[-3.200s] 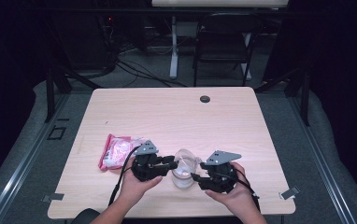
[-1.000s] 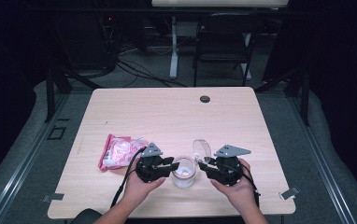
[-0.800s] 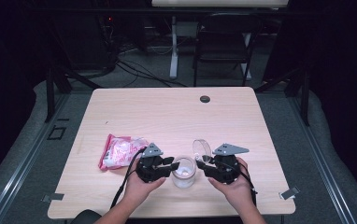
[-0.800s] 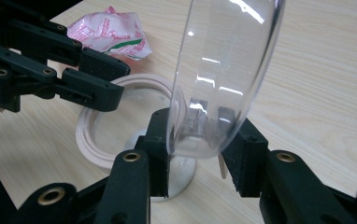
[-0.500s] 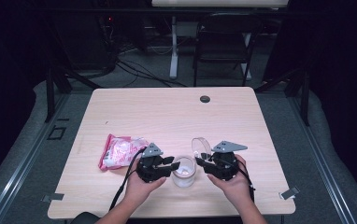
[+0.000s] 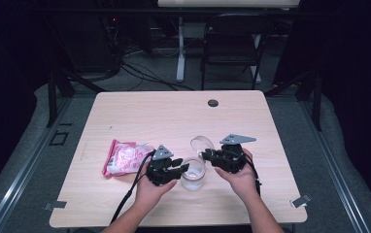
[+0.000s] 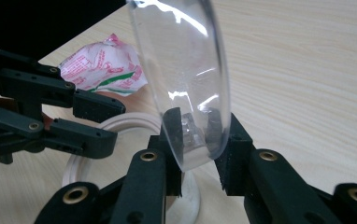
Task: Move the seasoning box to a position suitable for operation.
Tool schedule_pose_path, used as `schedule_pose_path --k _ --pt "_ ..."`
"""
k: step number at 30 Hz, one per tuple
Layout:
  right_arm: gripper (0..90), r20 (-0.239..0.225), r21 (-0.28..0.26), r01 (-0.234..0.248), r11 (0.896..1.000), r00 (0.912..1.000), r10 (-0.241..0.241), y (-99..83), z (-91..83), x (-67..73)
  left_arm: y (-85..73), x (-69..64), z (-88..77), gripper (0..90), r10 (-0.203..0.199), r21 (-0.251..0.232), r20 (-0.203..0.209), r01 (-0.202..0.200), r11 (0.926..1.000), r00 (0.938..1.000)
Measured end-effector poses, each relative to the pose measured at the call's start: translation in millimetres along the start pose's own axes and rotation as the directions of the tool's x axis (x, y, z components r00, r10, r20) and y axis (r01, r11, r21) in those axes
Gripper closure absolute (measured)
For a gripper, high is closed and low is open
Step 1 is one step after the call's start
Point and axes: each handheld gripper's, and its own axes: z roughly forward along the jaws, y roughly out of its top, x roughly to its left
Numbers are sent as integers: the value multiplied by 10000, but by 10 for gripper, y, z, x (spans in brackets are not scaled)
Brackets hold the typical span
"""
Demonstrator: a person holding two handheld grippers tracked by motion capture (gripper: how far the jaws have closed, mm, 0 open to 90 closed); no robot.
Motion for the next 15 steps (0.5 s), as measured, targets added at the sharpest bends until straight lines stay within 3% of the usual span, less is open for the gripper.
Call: schedule_pose_path --k 3,5,10,15 --pt "750 -246 -14 -128 9999 9996 128 26 22 -52 14 3 13 643 -100 28 10 100 9999 9999" --pt "751 -536 -174 -518 9985 9973 508 39 37 -114 21 0 10 639 -79 84 -50 80 9999 10000" --pt "752 -571 -245 -829 9963 9950 814 44 40 -170 45 18 -58 608 32 -157 -321 -37 9999 9995" --pt "696 -379 -296 -812 9963 9961 801 41 21 -167 60 97 -281 561 253 -581 -687 -293 9979 9973"
